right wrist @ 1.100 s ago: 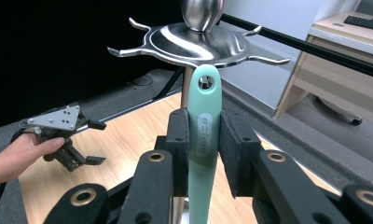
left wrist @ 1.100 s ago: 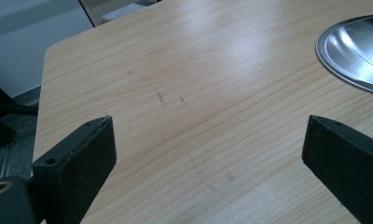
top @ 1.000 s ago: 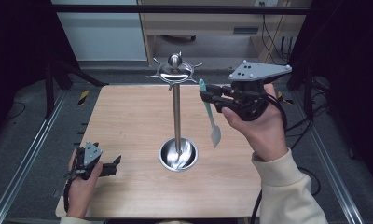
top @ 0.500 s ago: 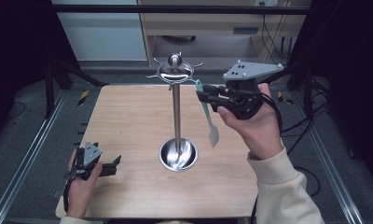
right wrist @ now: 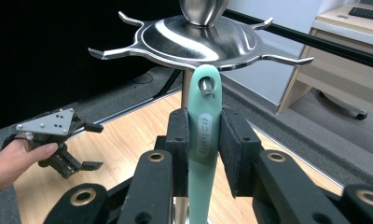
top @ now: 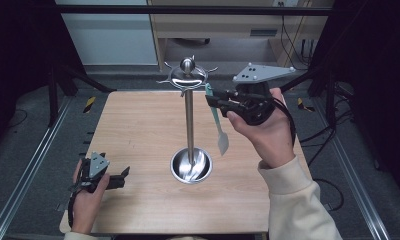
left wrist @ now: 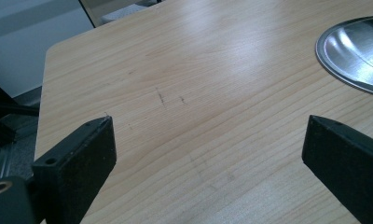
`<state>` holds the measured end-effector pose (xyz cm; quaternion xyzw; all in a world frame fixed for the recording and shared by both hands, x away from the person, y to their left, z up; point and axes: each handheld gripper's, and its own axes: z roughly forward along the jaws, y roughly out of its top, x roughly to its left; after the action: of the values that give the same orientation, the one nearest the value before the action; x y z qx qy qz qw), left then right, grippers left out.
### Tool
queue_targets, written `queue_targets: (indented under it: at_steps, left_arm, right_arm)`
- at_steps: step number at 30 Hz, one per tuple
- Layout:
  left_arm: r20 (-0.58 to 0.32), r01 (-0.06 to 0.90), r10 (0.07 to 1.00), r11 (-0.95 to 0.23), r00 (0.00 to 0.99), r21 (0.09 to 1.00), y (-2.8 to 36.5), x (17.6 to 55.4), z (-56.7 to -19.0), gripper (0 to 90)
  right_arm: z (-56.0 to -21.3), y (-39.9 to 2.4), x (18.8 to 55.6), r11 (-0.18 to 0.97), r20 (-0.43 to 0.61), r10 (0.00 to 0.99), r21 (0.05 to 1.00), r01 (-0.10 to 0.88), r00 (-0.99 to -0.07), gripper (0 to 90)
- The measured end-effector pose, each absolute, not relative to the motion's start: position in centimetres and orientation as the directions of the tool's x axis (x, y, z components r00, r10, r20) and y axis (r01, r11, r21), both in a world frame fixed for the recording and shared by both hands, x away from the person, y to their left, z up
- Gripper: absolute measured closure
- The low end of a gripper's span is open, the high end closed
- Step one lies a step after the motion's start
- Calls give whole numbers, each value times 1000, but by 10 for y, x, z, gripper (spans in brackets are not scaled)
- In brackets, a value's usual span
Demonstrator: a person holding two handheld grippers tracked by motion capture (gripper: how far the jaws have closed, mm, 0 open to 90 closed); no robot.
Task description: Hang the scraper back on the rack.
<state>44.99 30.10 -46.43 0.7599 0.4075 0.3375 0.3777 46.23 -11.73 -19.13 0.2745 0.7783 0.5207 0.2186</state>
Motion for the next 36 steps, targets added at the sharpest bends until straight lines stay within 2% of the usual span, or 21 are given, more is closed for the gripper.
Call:
queue_targets:
  at_steps: [36]
  left_arm:
    - [210, 368, 878, -383, 430, 848, 303, 450, -464, 26]
  right_arm:
    - [-198, -110, 466, 300, -74, 655, 939, 168, -752, 731]
